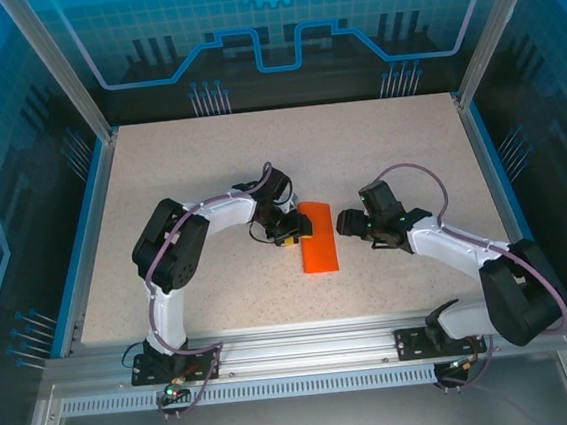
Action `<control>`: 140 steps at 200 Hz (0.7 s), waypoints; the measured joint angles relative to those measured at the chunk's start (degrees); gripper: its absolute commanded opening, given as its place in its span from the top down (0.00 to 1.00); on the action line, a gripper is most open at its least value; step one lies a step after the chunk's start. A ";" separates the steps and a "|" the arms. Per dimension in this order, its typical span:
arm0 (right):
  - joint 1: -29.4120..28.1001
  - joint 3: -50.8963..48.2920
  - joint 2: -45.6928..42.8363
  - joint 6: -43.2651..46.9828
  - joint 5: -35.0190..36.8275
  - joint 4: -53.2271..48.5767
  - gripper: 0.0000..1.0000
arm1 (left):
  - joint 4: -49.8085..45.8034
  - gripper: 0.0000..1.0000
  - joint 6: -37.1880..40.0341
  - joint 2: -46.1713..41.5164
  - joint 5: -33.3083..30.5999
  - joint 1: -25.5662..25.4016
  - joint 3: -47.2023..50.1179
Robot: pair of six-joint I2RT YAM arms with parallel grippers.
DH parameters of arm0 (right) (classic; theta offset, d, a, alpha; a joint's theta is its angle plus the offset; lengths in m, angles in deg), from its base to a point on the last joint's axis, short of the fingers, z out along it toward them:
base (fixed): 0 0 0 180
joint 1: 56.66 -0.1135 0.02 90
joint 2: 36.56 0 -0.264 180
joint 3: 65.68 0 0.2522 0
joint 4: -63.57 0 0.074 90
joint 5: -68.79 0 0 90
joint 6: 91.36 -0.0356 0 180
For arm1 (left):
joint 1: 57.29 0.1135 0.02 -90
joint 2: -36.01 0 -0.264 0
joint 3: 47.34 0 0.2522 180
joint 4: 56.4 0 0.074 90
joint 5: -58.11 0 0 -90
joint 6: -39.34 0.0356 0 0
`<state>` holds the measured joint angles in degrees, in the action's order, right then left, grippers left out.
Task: Fold a paper plane with a square sheet of paper (fold left side to right side)
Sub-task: First fold in half a square sheet of paper at the center of the table, then hold the square sheet of paper at the center of the table.
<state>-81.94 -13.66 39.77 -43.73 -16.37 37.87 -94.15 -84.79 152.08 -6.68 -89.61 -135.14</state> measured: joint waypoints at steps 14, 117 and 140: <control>0.00 -0.02 0.63 0.00 -0.68 0.00 0.26 | -0.48 0.52 0.00 0.20 0.00 0.00 -0.37; -0.09 0.09 3.58 0.00 -3.21 1.05 0.28 | -1.40 0.52 0.22 0.55 -0.20 -0.09 -1.03; -0.20 0.39 4.37 0.02 -3.87 1.11 0.33 | -1.55 0.52 0.22 0.59 -0.31 -0.11 -1.16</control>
<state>-82.14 -13.27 44.14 -43.71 -20.24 38.98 -95.71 -84.57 152.67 -6.98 -89.72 -136.30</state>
